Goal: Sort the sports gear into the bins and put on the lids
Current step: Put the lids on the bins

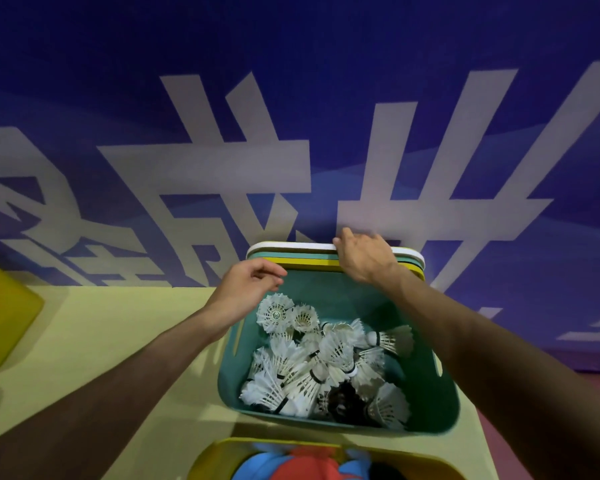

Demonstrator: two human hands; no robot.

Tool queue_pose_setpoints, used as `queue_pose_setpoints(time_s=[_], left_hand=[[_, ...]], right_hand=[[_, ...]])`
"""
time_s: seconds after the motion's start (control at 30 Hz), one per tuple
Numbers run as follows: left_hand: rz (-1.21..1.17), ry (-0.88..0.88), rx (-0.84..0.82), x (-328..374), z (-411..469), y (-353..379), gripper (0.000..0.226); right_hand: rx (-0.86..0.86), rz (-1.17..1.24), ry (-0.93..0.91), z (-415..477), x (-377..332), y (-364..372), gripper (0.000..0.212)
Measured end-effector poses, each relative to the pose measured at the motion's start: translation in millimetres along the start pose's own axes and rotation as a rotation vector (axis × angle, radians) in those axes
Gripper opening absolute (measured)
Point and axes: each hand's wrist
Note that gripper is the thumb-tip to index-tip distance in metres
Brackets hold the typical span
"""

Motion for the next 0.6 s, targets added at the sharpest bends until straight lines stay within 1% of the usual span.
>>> queue_pose_setpoints(time_s=[0.23, 0.33, 0.43, 0.6], left_hand=[[-0.023, -0.013, 0.017, 13, -2, 9, 0.018], [-0.016, -0.018, 0.032, 15, -6, 9, 0.018], [-0.02, -0.025, 0.051, 14, -10, 6, 0.018], [-0.022, -0.024, 0.09, 13, -17, -7, 0.02]], right_hand=[[-0.132, 0.108, 0.108, 8, -7, -17, 0.037], [-0.068, 0.227, 0.171, 15, -7, -15, 0.029], [0.009, 0.245, 0.196, 18, -9, -12, 0.022], [0.075, 0.206, 0.195, 13, -11, -15, 0.024]])
Point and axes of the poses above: each hand's wrist, its own z-axis towards the middle knuckle, its own y-axis out of the palm, x = y × z, and after that the axes turned 8 degrees about z, right-handed
